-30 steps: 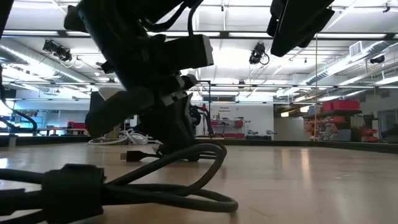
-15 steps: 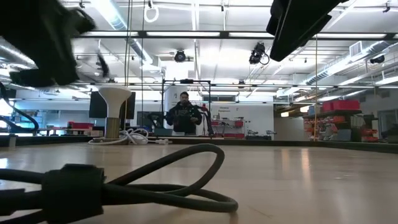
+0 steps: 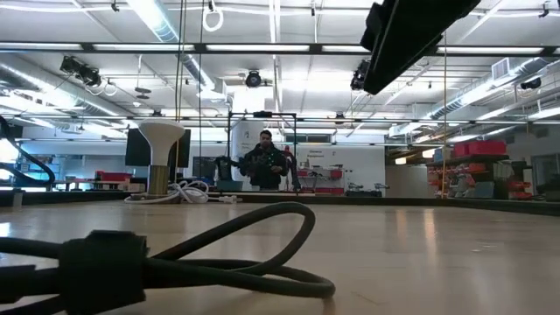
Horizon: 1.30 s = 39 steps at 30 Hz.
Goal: Pick & Place USB Port
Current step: Put the black charger cable into the green bin
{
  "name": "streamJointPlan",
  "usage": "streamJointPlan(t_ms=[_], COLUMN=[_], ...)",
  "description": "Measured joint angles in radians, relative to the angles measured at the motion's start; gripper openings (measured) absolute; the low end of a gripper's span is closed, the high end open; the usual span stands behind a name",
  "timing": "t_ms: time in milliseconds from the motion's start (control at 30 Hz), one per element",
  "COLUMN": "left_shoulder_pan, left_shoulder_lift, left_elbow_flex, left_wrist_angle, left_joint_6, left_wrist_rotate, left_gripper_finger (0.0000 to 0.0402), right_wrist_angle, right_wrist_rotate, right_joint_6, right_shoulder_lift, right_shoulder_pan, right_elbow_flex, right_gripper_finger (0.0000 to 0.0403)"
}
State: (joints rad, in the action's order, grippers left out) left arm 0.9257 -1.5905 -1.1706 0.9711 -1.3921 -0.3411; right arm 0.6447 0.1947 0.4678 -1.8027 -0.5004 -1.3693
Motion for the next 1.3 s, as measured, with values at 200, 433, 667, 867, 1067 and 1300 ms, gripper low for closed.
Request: streamJointPlan(t_ms=[200,433,667,867,1067,1300], left_shoulder_pan=[0.075,0.160,0.192,0.191,0.196,0.196], left_shoulder_lift=[0.000,0.000,0.000,-0.004,-0.053,-0.072], left_elbow_flex=[0.000,0.000,0.000,0.000,0.000,0.000], left_wrist_angle=[0.014,0.090,0.207,0.177,0.115,0.118], left_joint_6=[-0.174,-0.378,-0.540,-0.560,-0.533,-0.526], left_wrist_rotate=[0.081,0.098,0.121,0.128,0.164,0.170], left_gripper_finger=[0.0025,0.0025,0.0025,0.0025,0.0025,0.0027], right_wrist_angle=[0.000,0.001,0.000,-0.001,-0.001,-0.001], right_wrist_rotate=[0.000,0.000,0.000,0.000,-0.001,-0.002], right_joint_6=[-0.013,-0.012,-0.043,-0.043,-0.034,-0.032], right_shoulder_lift=[0.000,0.000,0.000,0.000,0.000,0.000], right_shoulder_pan=[0.029,0.049,0.049,0.050,0.050,0.050], right_elbow_flex=[0.000,0.000,0.000,0.000,0.000,0.000], right_gripper_finger=[0.0111,0.0111,0.0111,0.0111,0.0111,0.0111])
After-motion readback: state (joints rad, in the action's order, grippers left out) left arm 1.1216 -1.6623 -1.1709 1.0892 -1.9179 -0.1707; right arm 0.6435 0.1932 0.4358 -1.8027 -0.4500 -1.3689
